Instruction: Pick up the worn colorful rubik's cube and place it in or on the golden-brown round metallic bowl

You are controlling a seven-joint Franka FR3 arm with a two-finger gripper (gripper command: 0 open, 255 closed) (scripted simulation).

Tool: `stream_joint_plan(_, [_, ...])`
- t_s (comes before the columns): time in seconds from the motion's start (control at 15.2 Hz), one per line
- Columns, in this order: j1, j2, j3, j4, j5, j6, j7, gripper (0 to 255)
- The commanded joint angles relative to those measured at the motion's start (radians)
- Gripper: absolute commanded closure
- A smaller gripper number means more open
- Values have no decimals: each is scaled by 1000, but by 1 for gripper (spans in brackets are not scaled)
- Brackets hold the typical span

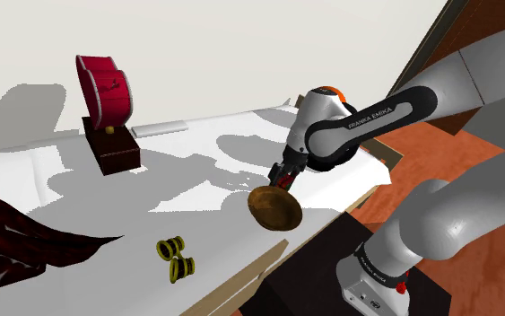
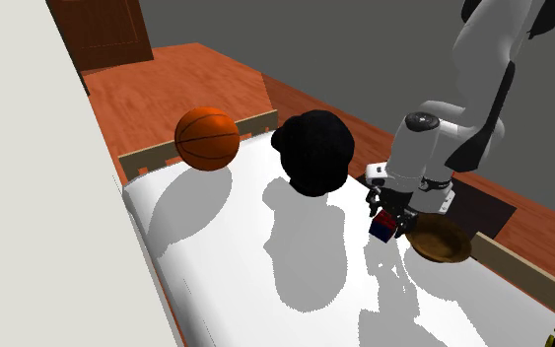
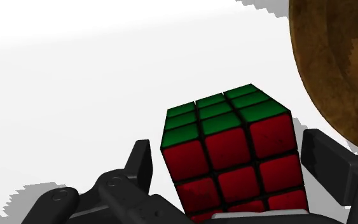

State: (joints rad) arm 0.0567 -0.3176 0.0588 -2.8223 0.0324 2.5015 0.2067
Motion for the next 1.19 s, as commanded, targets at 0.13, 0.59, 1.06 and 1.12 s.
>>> stream_joint_plan(0.13, [0,5,0,-4,0,8,0,0])
stream_joint_plan(0.59, [1,11,2,0,0,11,2,255])
stream_joint_plan(1.06, [1,-10,-1,0,0,-10,0,255])
stream_joint_plan(1.12, [1,-25,-1,4,0,-29,0,255])
